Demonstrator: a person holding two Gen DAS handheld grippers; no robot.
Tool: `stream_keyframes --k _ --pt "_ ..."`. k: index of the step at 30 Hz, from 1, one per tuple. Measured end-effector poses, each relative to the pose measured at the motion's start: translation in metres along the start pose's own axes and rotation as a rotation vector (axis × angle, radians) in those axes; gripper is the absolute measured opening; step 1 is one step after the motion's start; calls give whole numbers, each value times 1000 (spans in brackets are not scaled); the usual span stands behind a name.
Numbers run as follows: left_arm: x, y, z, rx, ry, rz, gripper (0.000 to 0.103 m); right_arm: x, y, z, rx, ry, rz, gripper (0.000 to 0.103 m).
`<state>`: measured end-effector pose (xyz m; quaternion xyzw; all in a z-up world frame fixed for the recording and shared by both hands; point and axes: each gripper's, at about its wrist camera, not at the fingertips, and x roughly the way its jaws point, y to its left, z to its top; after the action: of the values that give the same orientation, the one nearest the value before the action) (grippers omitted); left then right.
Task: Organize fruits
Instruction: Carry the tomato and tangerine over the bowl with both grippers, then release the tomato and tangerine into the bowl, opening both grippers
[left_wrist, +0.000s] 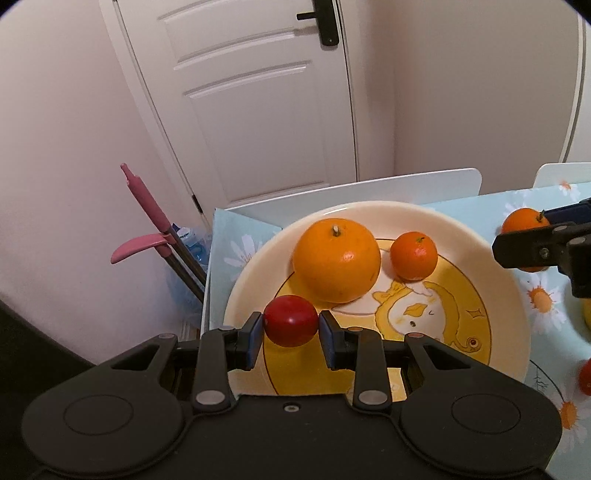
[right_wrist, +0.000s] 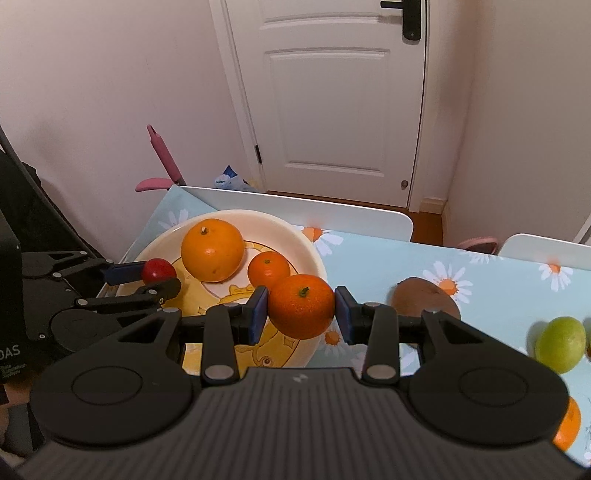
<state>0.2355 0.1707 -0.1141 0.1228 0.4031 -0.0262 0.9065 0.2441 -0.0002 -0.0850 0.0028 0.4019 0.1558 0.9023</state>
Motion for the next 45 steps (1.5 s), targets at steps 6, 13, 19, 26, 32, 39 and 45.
stream_keyframes --k 6,13,19,26,32,39,45 --pt "-13 0 1 -6 -43 17 101 -3 -3 3 -9 1 8 54" --pt "-36 3 -5 -43 -43 8 102 -9 -5 6 -50 3 27 54" --pt "-49 4 -13 -111 -5 -2 102 -4 -2 7 -104 19 51 54" --pt "-60 4 -21 -141 -4 3 103 18 13 3 -216 49 80 54" --pt "-63 4 -31 -158 9 8 103 39 23 -2 -271 66 90 54" --pt "-67 6 -39 -171 11 6 103 39 28 -4 -300 35 119 78" --pt "-74 6 -41 -177 4 12 103 20 27 -3 -284 -18 115 103"
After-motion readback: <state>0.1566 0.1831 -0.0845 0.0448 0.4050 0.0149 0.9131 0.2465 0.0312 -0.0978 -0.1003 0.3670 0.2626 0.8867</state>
